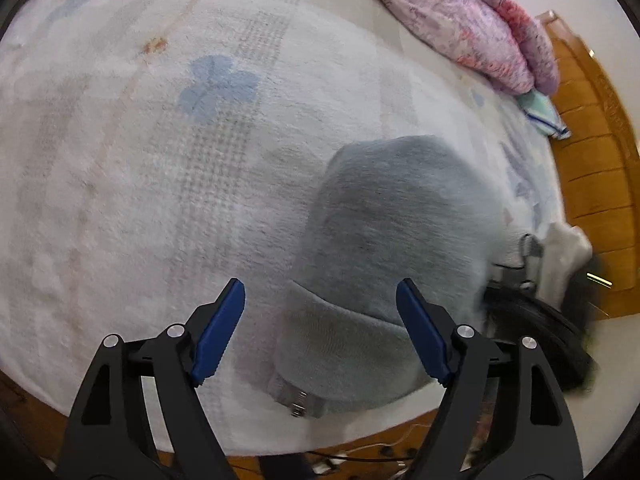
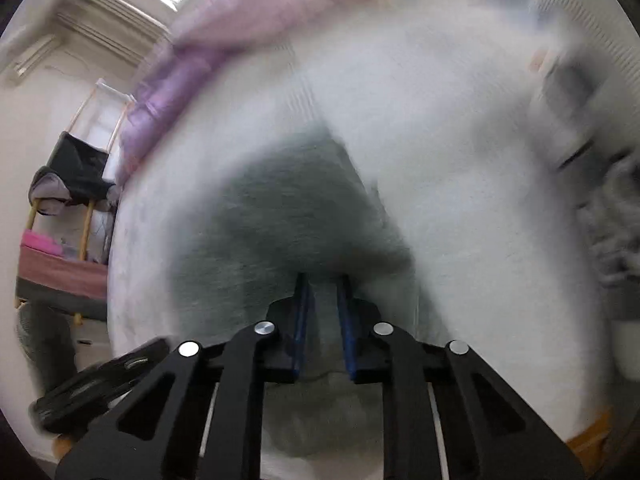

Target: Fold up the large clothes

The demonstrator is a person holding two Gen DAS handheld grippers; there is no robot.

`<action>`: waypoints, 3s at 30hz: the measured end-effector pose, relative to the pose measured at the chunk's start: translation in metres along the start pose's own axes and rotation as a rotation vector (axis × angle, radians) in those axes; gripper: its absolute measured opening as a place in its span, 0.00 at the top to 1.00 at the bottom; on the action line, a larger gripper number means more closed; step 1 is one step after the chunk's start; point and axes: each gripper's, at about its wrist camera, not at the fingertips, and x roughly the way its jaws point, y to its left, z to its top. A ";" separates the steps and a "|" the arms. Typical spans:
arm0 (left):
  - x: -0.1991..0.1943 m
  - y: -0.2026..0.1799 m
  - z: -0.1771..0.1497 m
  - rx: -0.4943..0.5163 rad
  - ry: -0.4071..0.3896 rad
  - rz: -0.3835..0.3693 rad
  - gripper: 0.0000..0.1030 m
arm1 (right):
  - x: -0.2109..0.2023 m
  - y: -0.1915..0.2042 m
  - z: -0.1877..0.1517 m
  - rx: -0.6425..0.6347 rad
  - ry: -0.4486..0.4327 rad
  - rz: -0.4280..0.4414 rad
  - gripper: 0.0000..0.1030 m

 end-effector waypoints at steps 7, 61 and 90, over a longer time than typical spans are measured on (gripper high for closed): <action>0.013 0.003 -0.011 -0.054 0.055 -0.197 0.23 | 0.029 0.021 0.014 -0.097 0.051 -0.061 0.89; 0.021 -0.016 0.000 -0.005 0.100 -0.227 0.53 | -0.052 -0.014 -0.079 0.298 -0.279 0.309 0.71; 0.099 -0.402 -0.123 0.341 -0.231 -0.262 0.54 | -0.317 -0.231 0.078 0.105 -0.386 0.139 0.71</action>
